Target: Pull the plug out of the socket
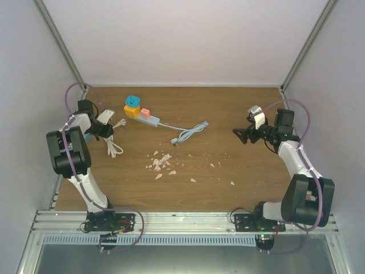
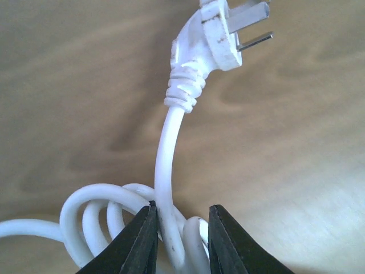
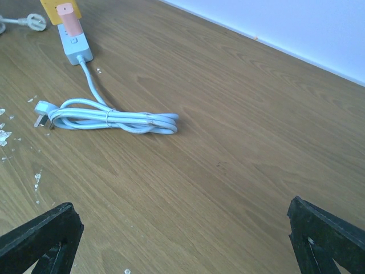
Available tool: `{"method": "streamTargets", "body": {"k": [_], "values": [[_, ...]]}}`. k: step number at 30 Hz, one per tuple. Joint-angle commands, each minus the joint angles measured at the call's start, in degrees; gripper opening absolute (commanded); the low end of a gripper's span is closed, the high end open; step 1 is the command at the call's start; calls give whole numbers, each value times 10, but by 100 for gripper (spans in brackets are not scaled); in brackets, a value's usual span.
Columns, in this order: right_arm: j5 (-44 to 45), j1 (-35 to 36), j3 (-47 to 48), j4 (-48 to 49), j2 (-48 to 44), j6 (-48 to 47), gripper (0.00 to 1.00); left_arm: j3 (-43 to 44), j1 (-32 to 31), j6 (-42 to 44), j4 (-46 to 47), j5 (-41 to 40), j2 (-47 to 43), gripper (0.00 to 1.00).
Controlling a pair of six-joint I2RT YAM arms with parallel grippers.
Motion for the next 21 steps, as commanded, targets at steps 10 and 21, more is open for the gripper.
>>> {"method": "streamTargets", "body": {"k": [10, 21], "values": [[-20, 4, 0, -11, -17, -17, 100, -165, -15, 106, -105, 91, -135, 15], [-24, 3, -1, -16, -28, -23, 100, -238, -137, 114, -134, 144, -230, 9]]}}
